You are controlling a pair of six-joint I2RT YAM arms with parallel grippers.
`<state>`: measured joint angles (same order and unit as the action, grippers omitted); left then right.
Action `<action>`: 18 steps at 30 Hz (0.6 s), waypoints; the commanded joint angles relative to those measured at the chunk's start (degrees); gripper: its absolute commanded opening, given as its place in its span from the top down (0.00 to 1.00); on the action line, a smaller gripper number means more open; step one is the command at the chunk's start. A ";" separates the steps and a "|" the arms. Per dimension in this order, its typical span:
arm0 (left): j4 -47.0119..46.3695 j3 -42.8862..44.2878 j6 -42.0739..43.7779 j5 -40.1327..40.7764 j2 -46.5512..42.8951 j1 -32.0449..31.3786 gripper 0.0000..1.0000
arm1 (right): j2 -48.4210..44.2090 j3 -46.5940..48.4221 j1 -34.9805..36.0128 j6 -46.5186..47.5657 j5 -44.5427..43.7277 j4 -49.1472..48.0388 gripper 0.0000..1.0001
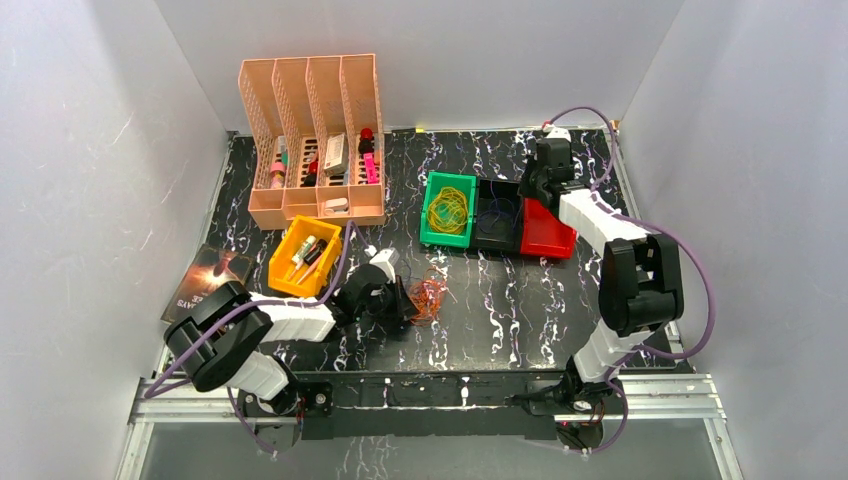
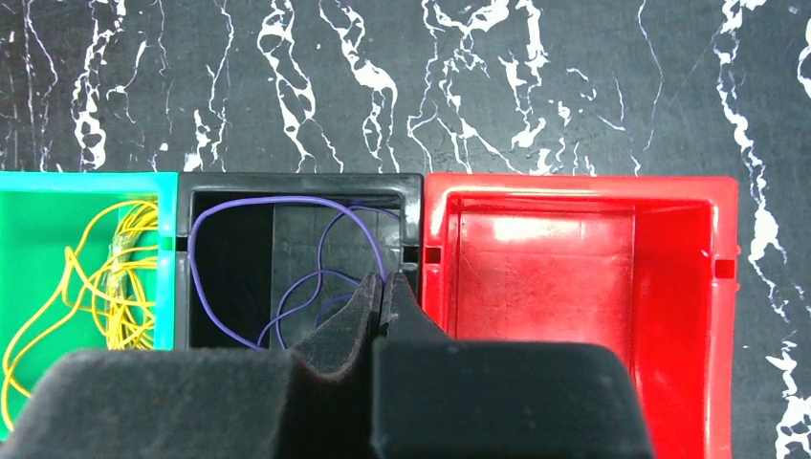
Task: Untangle the cables
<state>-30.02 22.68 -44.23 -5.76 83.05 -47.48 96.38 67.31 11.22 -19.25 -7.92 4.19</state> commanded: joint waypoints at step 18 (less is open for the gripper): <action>4.19 -1.93 -0.07 1.41 -1.60 -0.02 1.00 | 7.50 6.48 5.33 6.62 1.78 2.58 1.00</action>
<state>-29.93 22.22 -44.73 -5.65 82.50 -47.46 103.13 70.43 15.92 -13.50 -10.31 7.68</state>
